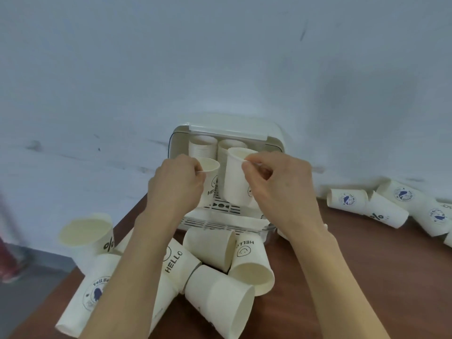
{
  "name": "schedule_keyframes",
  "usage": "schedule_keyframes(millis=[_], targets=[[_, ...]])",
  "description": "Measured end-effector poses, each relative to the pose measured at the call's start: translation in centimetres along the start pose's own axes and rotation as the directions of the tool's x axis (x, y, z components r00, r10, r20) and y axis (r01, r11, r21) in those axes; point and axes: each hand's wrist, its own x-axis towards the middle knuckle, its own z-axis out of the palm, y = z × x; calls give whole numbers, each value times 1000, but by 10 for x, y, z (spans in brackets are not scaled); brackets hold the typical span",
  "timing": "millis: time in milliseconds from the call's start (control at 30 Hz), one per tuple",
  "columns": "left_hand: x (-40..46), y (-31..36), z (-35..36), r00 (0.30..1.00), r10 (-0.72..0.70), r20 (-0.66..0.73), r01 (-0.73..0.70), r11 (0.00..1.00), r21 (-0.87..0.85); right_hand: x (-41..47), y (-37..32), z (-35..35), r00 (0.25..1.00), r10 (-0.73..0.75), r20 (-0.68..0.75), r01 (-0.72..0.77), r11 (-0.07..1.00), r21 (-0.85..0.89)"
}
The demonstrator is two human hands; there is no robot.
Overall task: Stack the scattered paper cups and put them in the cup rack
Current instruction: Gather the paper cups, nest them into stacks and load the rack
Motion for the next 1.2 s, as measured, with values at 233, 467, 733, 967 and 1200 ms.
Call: schedule_keyframes(millis=[233,467,733,967,1200], targets=[[0,-15,20,993,-74,91,61,987,146,-1,11,24,1000,-3,27,6,993,-117],[0,-21,24,978,-133,164,100,976,195,-4,12,36,989,8,148,17,986,-167],[0,-25,21,963,-139,230,87,971,223,-12,16,50,959,66,276,9,965,-262],[-1,-24,19,964,-142,225,90,970,225,-18,22,61,913,132,386,-7,951,-310],[-4,-18,17,966,-145,216,89,965,246,-21,26,67,873,174,455,-1,935,-356]])
